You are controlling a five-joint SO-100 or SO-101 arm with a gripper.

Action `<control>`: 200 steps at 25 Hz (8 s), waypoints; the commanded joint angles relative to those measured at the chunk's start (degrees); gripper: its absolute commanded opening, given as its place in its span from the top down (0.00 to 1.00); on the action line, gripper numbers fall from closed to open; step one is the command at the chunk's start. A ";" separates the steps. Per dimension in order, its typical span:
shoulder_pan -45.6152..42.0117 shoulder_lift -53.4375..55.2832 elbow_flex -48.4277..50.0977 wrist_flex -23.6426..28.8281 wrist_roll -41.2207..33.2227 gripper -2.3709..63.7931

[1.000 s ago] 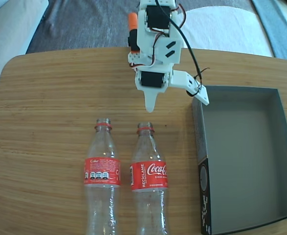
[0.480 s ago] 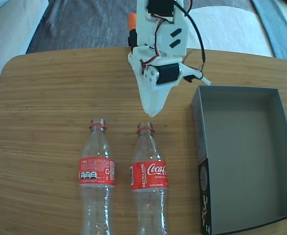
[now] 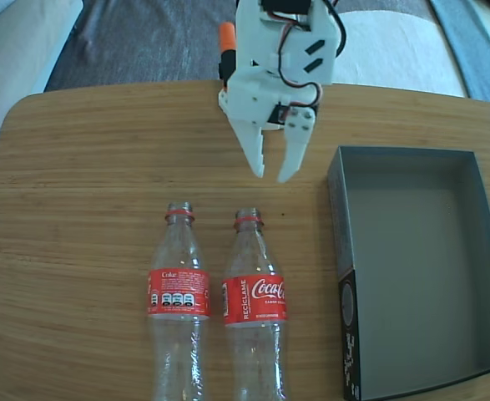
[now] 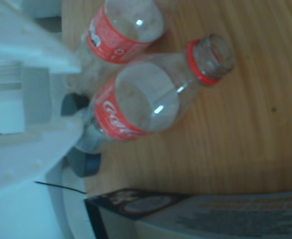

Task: Grasp the bottles and put them in the box.

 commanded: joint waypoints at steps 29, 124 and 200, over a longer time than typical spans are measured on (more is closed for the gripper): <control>-1.93 -17.58 -2.81 -3.96 -0.88 0.31; 13.45 -26.19 14.94 -36.39 -14.94 0.97; -30.23 -18.72 -34.10 14.68 33.05 0.97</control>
